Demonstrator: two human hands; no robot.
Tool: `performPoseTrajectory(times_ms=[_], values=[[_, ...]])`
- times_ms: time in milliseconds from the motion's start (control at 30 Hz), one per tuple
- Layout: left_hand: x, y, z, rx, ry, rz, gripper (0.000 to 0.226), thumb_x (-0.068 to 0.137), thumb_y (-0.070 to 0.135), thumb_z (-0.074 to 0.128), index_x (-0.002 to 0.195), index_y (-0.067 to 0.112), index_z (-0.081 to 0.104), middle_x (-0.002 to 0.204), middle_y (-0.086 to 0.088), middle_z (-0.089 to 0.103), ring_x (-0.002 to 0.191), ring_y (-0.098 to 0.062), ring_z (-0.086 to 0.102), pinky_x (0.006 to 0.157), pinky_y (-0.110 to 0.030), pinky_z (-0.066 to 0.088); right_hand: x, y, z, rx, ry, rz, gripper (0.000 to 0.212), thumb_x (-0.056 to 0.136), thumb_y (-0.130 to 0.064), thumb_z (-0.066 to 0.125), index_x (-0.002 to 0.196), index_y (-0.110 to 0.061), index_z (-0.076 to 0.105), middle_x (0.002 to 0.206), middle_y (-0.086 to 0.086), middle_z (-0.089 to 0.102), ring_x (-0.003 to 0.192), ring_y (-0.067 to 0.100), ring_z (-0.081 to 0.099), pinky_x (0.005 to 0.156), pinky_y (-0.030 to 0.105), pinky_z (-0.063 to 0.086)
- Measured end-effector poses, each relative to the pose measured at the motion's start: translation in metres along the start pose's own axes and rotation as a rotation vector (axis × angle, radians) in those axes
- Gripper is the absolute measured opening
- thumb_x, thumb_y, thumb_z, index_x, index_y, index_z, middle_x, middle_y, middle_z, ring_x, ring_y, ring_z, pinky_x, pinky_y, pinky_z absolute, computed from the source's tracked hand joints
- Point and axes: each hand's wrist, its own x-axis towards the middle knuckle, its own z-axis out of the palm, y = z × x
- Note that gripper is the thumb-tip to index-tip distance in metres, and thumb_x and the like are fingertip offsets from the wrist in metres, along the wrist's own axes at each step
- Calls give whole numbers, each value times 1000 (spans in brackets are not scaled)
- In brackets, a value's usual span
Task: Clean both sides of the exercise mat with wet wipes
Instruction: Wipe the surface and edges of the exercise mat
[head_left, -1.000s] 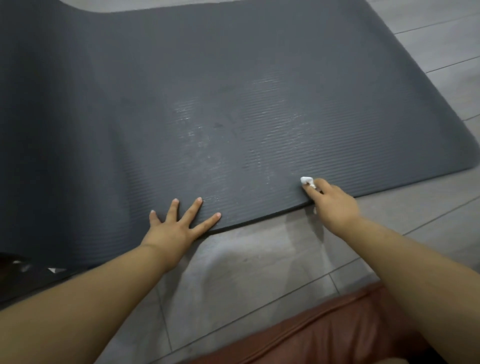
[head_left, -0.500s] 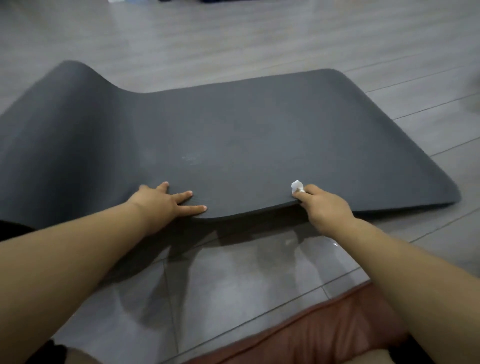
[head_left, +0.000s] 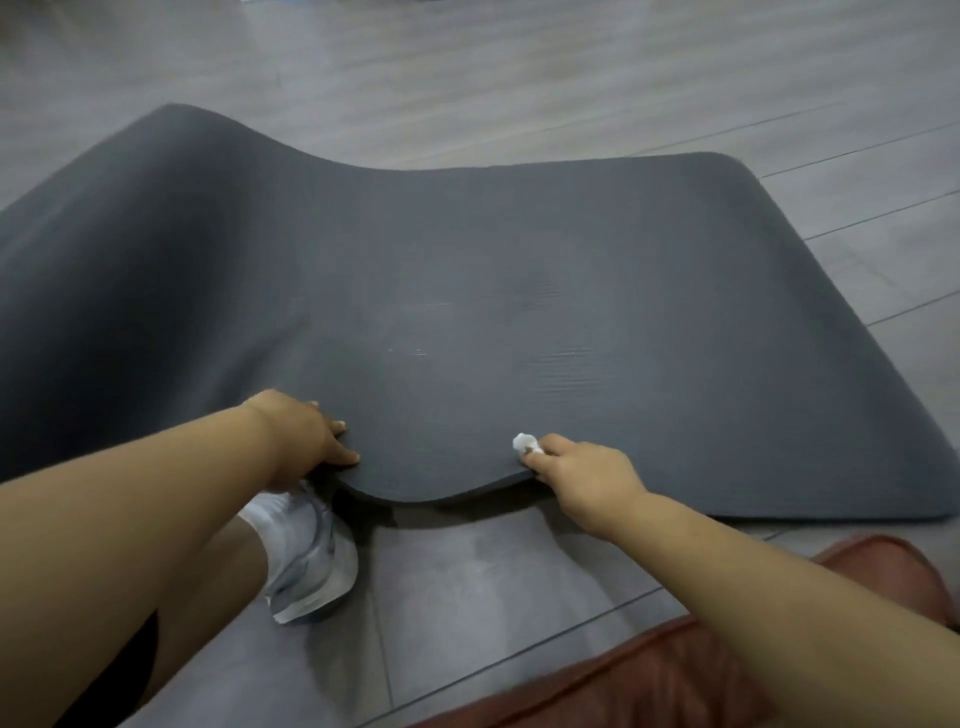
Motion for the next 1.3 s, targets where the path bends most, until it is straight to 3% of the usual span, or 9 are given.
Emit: performPoseTrajectory(times_ms=[167,300,533,700,933,1033,1167,1233,1300], values=[[30,17,-15,-255,56,76,59,89,35,48,144,43,27,153,12,26,137,-16,33,110,-35,31,5,3,9,78,-54,-113,46,99,-37,38,144,-35,29,137,-4,40,112,25,51,76,29,41],[73,58,-49,-314,191,169,55,93,42,46,145,36,30,151,5,30,135,-22,36,108,-39,35,-9,48,17,127,-125,86,55,92,-48,47,143,-34,30,142,-5,36,122,24,44,91,34,45],[108,137,-86,-329,334,306,86,85,65,46,149,38,-4,158,-1,-14,144,-36,2,109,-59,23,-65,158,37,124,-243,514,97,77,-63,58,147,-39,-6,154,-15,-4,141,33,5,105,59,28],[124,162,-84,-182,264,353,62,102,28,28,148,34,-12,155,-11,-23,139,-51,-7,106,-67,18,-69,188,52,300,-197,729,100,79,-65,56,147,-36,-11,155,-13,-13,140,42,-3,106,64,22],[109,132,-40,-29,145,286,54,103,18,14,149,19,-13,155,-18,-17,138,-53,-1,108,-63,17,-54,122,53,251,-282,574,104,72,-76,51,148,-35,-7,153,-16,-21,136,53,-6,100,69,25],[107,129,-42,-52,103,278,55,102,22,17,150,21,-9,155,-20,-12,138,-53,5,107,-62,22,-49,115,47,236,-213,595,91,78,-74,45,147,-38,-2,154,-17,-8,136,52,6,99,65,28],[109,129,-59,-57,227,280,53,97,48,22,144,24,30,149,-19,30,127,-43,41,99,-43,42,-44,139,36,136,137,636,38,96,-39,42,132,-28,46,133,2,49,115,35,45,89,47,37],[113,126,-67,-165,392,254,46,98,49,21,127,26,47,131,-7,53,112,-31,57,90,-34,46,-43,148,39,336,230,756,37,95,-19,45,132,-15,46,127,13,53,112,36,48,87,43,40],[123,124,-71,-310,474,192,42,99,45,25,131,25,43,130,-2,51,111,-28,57,87,-35,48,-41,144,44,548,221,944,47,93,-11,46,136,-2,32,127,21,51,114,39,49,89,40,40]])
